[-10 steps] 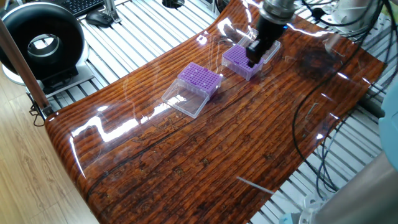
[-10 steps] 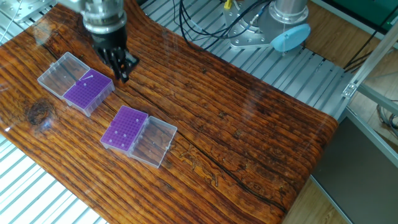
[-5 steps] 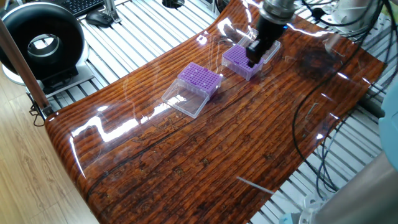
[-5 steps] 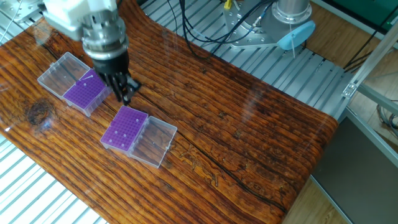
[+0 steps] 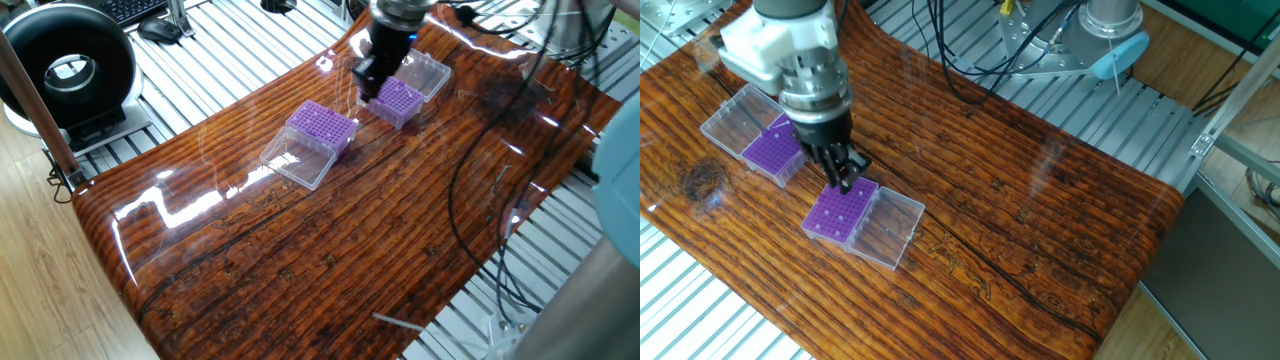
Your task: Transfer all small pipette tips from one holder to another
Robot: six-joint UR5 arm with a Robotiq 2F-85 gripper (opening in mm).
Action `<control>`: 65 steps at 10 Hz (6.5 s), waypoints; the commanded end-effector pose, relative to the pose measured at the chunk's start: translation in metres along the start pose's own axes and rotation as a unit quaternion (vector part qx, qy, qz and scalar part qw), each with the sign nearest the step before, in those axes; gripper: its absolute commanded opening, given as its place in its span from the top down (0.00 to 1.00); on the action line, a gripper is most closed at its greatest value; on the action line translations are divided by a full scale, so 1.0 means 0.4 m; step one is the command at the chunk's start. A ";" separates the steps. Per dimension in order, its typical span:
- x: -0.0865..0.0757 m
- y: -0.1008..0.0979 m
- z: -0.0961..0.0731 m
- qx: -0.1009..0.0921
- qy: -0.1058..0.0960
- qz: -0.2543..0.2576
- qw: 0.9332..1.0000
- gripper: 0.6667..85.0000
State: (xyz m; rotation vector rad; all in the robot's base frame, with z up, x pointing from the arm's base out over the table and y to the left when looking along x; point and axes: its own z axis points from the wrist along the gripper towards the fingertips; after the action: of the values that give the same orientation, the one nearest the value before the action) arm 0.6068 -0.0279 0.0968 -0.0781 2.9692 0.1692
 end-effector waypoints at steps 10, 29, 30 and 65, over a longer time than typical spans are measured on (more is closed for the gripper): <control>0.002 -0.003 0.093 -0.018 -0.036 0.004 0.999 0.73; 0.073 -0.039 0.076 0.003 -0.010 0.049 0.999 0.77; 0.077 -0.034 0.079 0.004 -0.010 0.052 0.999 0.77; 0.087 -0.012 0.110 -0.001 -0.020 0.036 0.999 0.78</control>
State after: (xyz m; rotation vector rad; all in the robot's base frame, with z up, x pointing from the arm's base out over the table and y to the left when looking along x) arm 0.5759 -0.0303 0.0445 0.0294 2.9401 0.1525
